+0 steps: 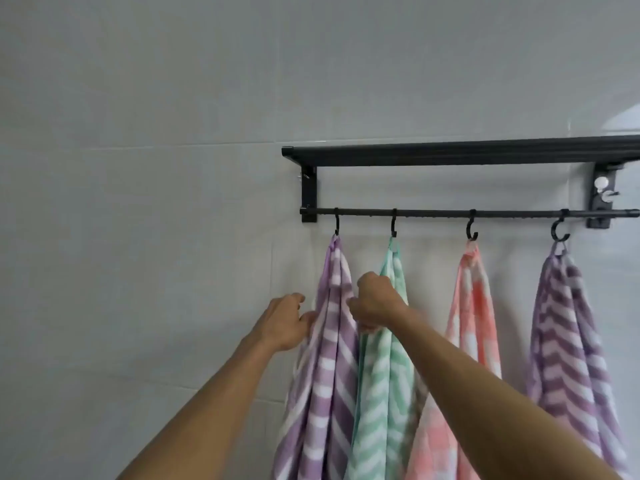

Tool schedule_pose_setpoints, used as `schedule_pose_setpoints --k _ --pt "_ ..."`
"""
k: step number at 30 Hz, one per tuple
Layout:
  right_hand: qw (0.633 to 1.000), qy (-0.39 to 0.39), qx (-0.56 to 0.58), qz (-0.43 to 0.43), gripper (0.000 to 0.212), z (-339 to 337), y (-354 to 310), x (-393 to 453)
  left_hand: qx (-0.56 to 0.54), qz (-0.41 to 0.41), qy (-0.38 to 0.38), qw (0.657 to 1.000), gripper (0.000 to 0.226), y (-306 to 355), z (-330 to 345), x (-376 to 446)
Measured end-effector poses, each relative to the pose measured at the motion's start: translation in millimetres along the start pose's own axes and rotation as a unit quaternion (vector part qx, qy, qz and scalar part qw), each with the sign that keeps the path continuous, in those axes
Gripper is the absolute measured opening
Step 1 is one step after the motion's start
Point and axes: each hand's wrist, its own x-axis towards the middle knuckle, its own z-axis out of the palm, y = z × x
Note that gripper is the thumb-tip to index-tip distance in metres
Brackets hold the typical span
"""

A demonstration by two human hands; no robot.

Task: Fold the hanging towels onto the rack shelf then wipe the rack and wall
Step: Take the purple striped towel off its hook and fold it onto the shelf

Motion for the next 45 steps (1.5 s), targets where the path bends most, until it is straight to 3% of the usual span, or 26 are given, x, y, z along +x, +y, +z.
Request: schedule_pose_setpoints --k 3,6,8,13,18,23,28,31,35,41,45 --pt "0.996 -0.075 0.041 0.022 0.02 11.2 1.2 15.2 -0.032 -0.001 -0.047 0.998 0.056 -2.1 16.7 18.3" --pt "0.992 -0.082 0.087 0.047 0.008 19.8 1.1 28.8 -0.041 0.019 -0.066 0.997 0.038 -6.4 32.5 34.1" --pt "0.993 -0.073 0.081 0.045 0.007 21.4 1.0 35.4 -0.054 0.035 -0.039 0.997 0.026 -7.1 35.7 40.3" --pt "0.986 0.052 0.158 -0.001 0.016 21.0 5.0 54.0 -0.139 0.048 0.052 0.988 0.015 -1.6 31.5 51.6" --pt "0.968 0.106 0.218 -0.061 0.036 15.9 6.6 58.0 -0.238 0.021 0.125 0.963 0.017 -1.0 26.3 53.7" --pt "0.95 0.168 0.244 -0.097 0.025 23.0 6.9 53.0 -0.305 -0.01 0.187 0.934 0.023 5.2 20.5 48.0" --pt "0.922 0.227 0.279 -0.145 0.015 13.3 -8.4 39.2 -0.36 -0.009 0.238 0.902 0.01 16.1 -0.3 44.3" --pt "0.917 0.199 0.324 -0.12 0.012 0.9 -21.6 39.8 -0.364 -0.014 0.222 0.904 0.011 25.0 -14.6 43.5" --pt "0.905 0.085 0.411 -0.069 0.015 -17.7 -34.2 38.4 -0.338 -0.028 0.167 0.926 0.015 40.9 -22.5 39.9" --pt "0.923 0.133 0.33 -0.149 0.013 -15.2 -27.6 31.4 -0.341 -0.041 0.137 0.929 0.039 39.3 -8.2 24.4" --pt "0.928 0.107 0.305 -0.184 0.016 -18.6 -24.8 11.1 -0.368 -0.07 0.195 0.906 0.03 27.9 -11.0 14.6"
